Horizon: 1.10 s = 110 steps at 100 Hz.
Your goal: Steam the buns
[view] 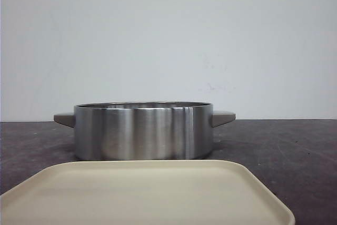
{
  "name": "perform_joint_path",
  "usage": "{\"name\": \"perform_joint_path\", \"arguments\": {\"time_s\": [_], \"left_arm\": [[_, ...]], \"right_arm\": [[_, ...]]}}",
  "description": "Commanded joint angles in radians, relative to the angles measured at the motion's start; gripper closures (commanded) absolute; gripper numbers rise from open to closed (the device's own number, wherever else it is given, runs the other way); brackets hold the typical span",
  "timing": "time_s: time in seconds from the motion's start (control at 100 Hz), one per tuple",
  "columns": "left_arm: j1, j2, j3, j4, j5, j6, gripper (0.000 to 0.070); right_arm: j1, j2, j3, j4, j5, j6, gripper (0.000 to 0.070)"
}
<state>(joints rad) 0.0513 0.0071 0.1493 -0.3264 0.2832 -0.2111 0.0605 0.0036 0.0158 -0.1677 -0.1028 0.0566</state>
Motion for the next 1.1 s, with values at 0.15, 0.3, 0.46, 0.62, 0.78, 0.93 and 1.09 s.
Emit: {"name": "perform_joint_path", "arguments": {"time_s": [0.15,0.3,0.46,0.62,0.78,0.93,1.09], "left_arm": [[0.003,-0.004,-0.090,0.111,-0.071,0.140,0.0700],[0.002,-0.004,-0.136,0.153,-0.139,0.145,0.0700],[0.002,-0.004,-0.136,0.135,-0.267,0.176,0.0700],[0.000,-0.004,-0.136,0.133,-0.310,0.204,0.0700],[0.001,-0.004,-0.135,0.138,-0.302,0.192,0.0700],[0.001,-0.004,-0.135,0.138,-0.303,0.192,0.0700],[0.001,-0.004,-0.135,0.138,-0.303,0.193,0.0700]], "right_arm": [[0.002,0.000,-0.003,0.010,-0.002,-0.005,0.0695],[0.002,0.000,-0.003,0.010,-0.002,-0.005,0.0695],[0.002,0.000,-0.003,0.010,-0.002,-0.005,0.0695],[0.002,0.000,-0.003,0.010,-0.002,-0.005,0.0695],[0.002,0.000,-0.003,0.010,-0.002,-0.005,0.0695],[0.002,0.000,-0.003,0.010,-0.002,-0.005,0.0695],[0.002,0.000,-0.003,0.010,-0.002,-0.005,0.0695]]}}
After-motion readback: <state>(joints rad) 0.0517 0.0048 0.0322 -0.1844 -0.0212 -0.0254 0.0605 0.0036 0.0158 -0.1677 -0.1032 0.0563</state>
